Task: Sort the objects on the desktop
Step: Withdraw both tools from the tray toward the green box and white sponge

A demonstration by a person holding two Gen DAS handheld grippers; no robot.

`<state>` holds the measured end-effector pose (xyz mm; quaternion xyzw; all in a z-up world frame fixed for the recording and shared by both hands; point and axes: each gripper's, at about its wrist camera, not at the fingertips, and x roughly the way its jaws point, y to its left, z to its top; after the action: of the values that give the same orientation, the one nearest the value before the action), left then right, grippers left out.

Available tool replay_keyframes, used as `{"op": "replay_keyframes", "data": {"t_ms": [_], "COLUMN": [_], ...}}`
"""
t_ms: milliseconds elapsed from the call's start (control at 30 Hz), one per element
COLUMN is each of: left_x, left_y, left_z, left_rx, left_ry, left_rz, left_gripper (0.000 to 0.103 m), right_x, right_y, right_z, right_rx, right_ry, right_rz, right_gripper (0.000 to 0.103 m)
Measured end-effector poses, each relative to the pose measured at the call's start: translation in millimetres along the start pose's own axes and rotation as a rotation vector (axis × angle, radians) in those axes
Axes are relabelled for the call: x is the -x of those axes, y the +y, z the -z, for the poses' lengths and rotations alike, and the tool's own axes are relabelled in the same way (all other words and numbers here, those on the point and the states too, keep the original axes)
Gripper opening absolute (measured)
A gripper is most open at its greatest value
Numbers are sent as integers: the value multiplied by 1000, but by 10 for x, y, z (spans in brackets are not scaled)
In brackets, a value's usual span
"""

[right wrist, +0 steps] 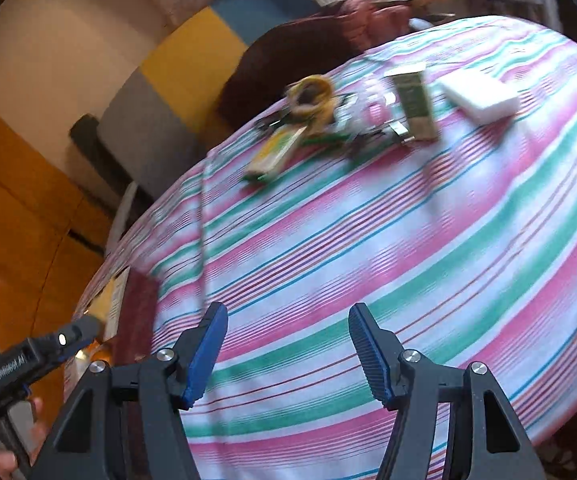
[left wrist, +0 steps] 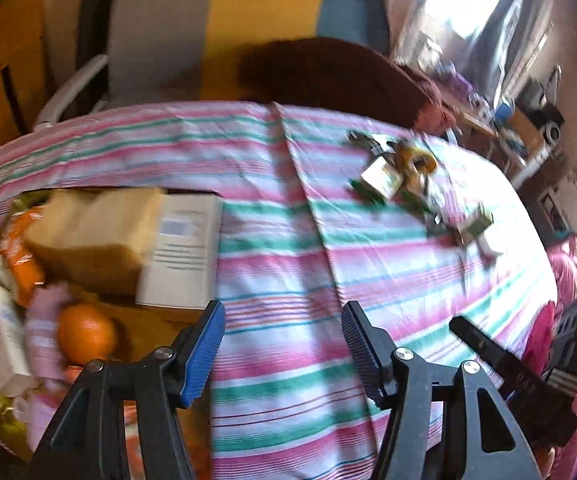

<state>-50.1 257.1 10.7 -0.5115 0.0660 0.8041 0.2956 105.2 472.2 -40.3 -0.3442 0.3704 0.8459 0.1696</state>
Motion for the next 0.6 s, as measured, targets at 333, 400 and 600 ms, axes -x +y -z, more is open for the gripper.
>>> {"op": "replay_keyframes", "data": {"t_ms": [333, 400, 600], "left_x": [-653, -731, -861], "left_y": [-481, -499, -510], "left_z": [109, 116, 159], "left_rx": [-130, -131, -114], "left_ry": [119, 131, 169], "left_rz": [-80, -100, -104], "left_gripper": [61, 61, 61], "right_x": [109, 123, -121], "right_y": [-519, -549, -509], "right_z": [-623, -887, -1579], "right_rx": [1, 12, 73], "right_ry": [-98, -142, -194], "right_rz": [109, 129, 177], "right_gripper": [65, 65, 65]}}
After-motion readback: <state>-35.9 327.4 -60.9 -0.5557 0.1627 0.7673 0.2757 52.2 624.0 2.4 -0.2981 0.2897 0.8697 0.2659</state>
